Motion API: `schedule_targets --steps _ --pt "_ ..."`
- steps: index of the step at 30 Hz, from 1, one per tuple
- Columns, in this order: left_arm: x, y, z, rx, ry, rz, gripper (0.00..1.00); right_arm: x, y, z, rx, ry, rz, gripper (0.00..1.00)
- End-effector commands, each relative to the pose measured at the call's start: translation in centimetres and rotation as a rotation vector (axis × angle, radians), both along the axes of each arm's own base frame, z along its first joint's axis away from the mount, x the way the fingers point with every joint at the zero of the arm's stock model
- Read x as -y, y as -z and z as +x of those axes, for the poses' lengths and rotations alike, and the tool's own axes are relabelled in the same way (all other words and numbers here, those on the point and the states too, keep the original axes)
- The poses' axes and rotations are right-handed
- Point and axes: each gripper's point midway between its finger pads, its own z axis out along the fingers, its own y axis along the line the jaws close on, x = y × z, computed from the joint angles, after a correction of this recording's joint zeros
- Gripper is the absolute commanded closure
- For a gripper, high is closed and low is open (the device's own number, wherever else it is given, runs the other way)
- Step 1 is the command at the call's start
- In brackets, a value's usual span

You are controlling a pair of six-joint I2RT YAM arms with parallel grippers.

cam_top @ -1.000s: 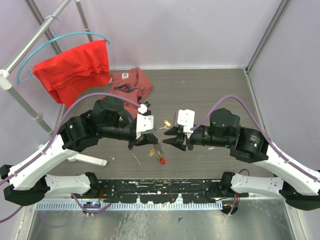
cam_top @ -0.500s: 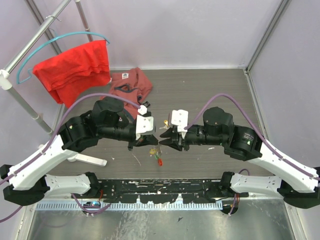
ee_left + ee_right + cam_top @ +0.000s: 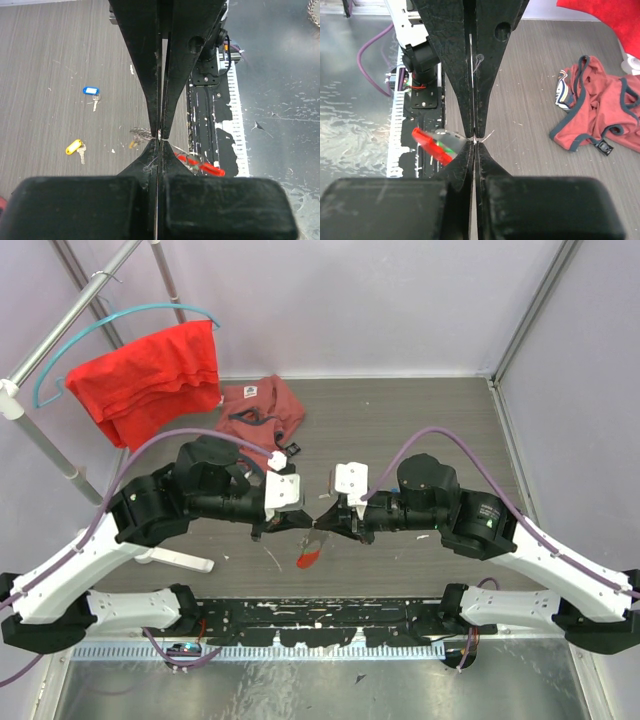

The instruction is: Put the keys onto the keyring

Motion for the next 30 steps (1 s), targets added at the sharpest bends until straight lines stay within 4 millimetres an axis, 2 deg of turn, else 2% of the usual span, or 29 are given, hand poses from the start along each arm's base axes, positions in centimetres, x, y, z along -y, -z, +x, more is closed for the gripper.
schedule_targets --steps 1,6,11,14,21,30 --pt "-0.2 -2.5 -0.2 0.055 0.004 -0.082 1.00 0.0 -1.4 0.0 0.027 -0.002 0.031 0.99" --pt "-0.6 -3.0 -0.1 0.070 -0.015 -0.114 0.99 0.2 -2.8 -0.4 0.051 -0.018 0.083 0.99" --pt "-1.1 -4.3 -0.6 0.075 -0.033 -0.221 0.74 0.8 -5.4 -1.0 0.122 -0.037 0.198 0.99" --pt "-1.4 -5.5 -1.0 0.076 -0.040 -0.314 0.66 1.4 -7.2 -1.6 0.178 -0.058 0.270 0.99" --pt "-1.6 -8.7 -1.7 0.040 -0.050 -0.523 0.64 2.8 -10.6 -3.1 0.283 -0.105 0.420 0.99" --pt "-1.1 -12.3 -2.9 0.038 0.031 -0.714 0.64 3.4 -13.2 -4.5 0.349 -0.156 0.547 0.99"
